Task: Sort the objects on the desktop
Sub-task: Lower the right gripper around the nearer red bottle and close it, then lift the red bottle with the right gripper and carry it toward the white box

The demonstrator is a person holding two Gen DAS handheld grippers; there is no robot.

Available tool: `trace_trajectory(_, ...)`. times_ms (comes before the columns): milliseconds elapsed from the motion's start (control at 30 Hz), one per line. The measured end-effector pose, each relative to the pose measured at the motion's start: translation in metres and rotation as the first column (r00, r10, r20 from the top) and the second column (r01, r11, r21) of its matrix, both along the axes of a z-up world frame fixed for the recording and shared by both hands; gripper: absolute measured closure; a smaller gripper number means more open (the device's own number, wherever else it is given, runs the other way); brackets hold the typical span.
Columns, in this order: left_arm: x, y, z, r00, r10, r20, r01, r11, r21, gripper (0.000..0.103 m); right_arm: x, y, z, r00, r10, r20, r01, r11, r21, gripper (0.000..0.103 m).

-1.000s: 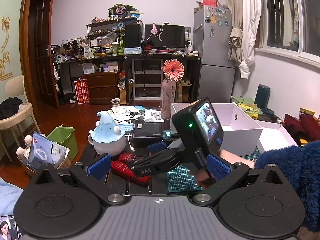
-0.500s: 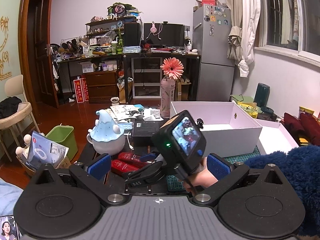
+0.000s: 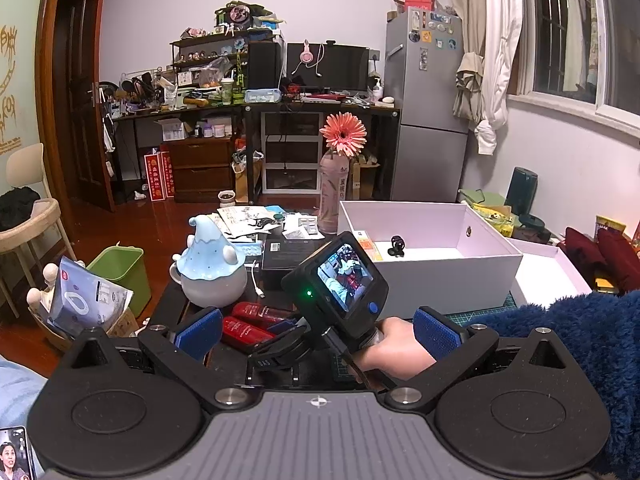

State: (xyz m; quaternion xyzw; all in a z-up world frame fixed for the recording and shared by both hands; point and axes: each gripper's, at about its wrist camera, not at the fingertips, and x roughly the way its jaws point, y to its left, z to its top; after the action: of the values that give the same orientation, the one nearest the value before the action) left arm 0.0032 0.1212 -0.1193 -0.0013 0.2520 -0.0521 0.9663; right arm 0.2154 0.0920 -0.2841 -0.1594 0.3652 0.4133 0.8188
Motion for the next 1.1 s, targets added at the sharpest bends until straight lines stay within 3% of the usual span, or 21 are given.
trace_trajectory(467,0.002,-0.002,0.0,1.0,-0.003,-0.009,0.003,1.0,0.004,0.0,0.004,0.013,-0.009,1.0,0.004,0.009,-0.004,1.0,-0.011,0.066)
trace_trajectory(600,0.004,-0.003,0.002,1.0,-0.003,-0.01,0.003,1.0,0.004,0.0,0.001,0.015,-0.008,1.0,0.018,0.025,-0.017,0.999,-0.026,0.073)
trace_trajectory(1100,0.005,-0.002,0.0,1.0,-0.003,-0.016,0.003,1.0,0.015,0.0,-0.006,0.008,-0.001,0.999,0.016,0.049,-0.014,1.0,-0.027,0.074)
